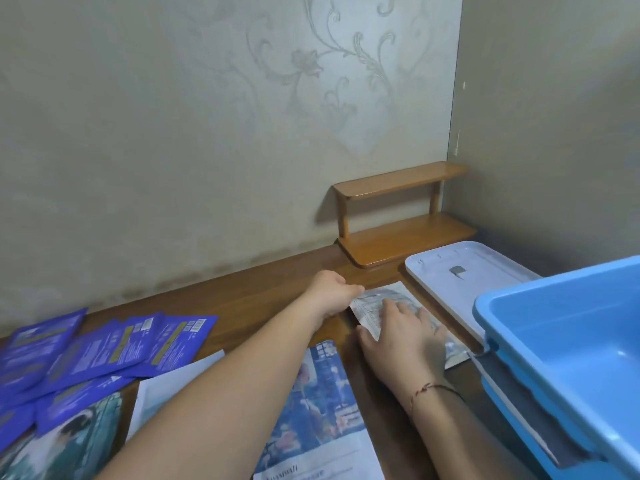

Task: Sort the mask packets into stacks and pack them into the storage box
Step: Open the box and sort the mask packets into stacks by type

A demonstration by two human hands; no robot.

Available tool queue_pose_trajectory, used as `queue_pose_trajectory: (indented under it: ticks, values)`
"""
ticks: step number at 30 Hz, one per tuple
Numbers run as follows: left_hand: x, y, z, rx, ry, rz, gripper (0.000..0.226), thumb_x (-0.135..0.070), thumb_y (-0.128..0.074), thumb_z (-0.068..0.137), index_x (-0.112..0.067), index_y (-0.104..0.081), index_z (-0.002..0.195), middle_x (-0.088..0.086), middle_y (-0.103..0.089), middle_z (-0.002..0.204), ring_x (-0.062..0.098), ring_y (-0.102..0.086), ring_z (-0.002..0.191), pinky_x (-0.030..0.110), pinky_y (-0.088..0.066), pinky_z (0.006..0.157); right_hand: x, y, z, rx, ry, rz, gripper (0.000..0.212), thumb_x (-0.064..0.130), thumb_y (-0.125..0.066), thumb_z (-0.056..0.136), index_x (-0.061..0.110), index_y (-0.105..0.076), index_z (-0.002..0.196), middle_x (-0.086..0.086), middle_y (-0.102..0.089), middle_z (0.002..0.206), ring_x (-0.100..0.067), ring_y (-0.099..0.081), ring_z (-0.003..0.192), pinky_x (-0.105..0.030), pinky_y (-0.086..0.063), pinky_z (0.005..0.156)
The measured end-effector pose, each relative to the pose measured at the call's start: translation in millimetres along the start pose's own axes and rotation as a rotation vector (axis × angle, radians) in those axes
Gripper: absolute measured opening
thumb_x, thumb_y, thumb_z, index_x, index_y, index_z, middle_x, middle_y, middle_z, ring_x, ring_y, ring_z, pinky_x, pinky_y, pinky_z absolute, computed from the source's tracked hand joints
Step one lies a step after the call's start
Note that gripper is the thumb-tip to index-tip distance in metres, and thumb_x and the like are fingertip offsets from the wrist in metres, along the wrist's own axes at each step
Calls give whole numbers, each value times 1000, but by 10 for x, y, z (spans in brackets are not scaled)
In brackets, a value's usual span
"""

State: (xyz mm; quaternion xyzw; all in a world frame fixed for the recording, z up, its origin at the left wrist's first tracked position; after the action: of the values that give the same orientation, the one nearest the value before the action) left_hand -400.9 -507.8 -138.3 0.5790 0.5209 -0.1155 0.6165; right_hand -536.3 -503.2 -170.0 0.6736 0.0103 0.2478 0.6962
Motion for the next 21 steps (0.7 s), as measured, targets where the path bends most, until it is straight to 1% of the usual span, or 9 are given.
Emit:
queue_pose_trajectory:
  ticks: [2, 4, 6, 9, 12, 15, 17, 19, 21]
  values:
    - [-8, -51, 13, 43, 30, 11, 26, -30, -70, 88, -17, -63, 109, 4, -58, 89, 15, -48, 65, 23, -38, 52, -3, 12, -21, -20, 12, 16, 57, 61, -37, 89, 29, -41, 136, 6, -47, 144, -24, -34, 138, -50, -31, 107]
    - [-1, -87, 32, 71, 71, -54, 16, -21, -69, 88, -18, -62, 102, 6, -54, 88, 15, -41, 61, 21, -33, 44, 1, 41, -43, -41, 31, 31, 57, 60, -38, 89, 29, -41, 136, 6, -49, 142, -23, -37, 136, -48, -34, 106]
    - [-7, -90, 9, 88, 123, -211, 6, -11, -64, 89, -16, -62, 88, 8, -57, 87, 16, -44, 61, 20, -33, 41, 21, 73, -72, -34, 44, 10, 60, 59, -41, 90, 26, -37, 140, 5, -45, 146, -22, -35, 137, -47, -33, 107]
    - [3, -89, -66, 178, 226, -532, 5, -2, -58, 92, -4, -63, 91, 11, -63, 78, 13, -56, 51, 16, -35, 38, 83, 56, -102, 68, 47, -41, 66, 42, -44, 95, 19, -18, 151, -1, -26, 157, -26, -22, 145, -50, -27, 113]
    - [12, -36, -160, 226, 201, -765, 17, -20, -60, 95, -3, -61, 95, 16, -64, 91, 16, -60, 66, 16, -44, 46, 106, 107, -111, 23, 57, 44, 67, 15, -47, 95, 14, -12, 153, -6, -27, 157, -23, -27, 143, -45, -28, 115]
    - [82, 45, -204, 177, 141, -940, 63, -60, -59, 85, -3, -57, 113, 19, -63, 109, 27, -64, 95, 32, -55, 77, 49, 366, -118, -235, 110, 393, 64, -2, -44, 91, 15, -25, 150, 0, -42, 148, -16, -43, 132, -26, -34, 105]
    - [153, 118, -316, 201, 79, -910, 83, -73, -60, 71, -7, -54, 121, 14, -58, 119, 25, -61, 104, 37, -54, 84, 39, 550, -163, -298, 193, 806, 55, -5, -45, 92, 19, -43, 142, 12, -53, 129, -6, -50, 117, -21, -37, 97]
    - [210, 200, -471, 342, -27, -800, 77, -70, -64, 71, -13, -56, 124, 10, -60, 126, 23, -63, 108, 32, -56, 80, 78, 708, -271, -159, 249, 1412, 39, 0, -44, 97, 19, -57, 128, 6, -67, 117, -10, -62, 106, -33, -50, 91]
    - [262, 312, -654, 455, -132, -731, 61, -55, -66, 82, -11, -63, 124, 16, -66, 123, 29, -65, 107, 34, -57, 77, 151, 752, -382, 103, 178, 1870, 30, 5, -41, 100, 14, -58, 123, -8, -71, 110, -23, -69, 98, -41, -58, 82]
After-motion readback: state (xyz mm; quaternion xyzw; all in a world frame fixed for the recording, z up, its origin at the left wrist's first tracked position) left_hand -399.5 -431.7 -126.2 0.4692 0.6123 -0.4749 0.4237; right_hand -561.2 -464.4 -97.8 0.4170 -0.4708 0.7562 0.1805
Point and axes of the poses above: each hand's wrist, its own z-axis towards the middle knuckle, its own y-axis out of the back of the hand, x = y × z, the point moved 2 cm from there along z, towards the middle knuckle
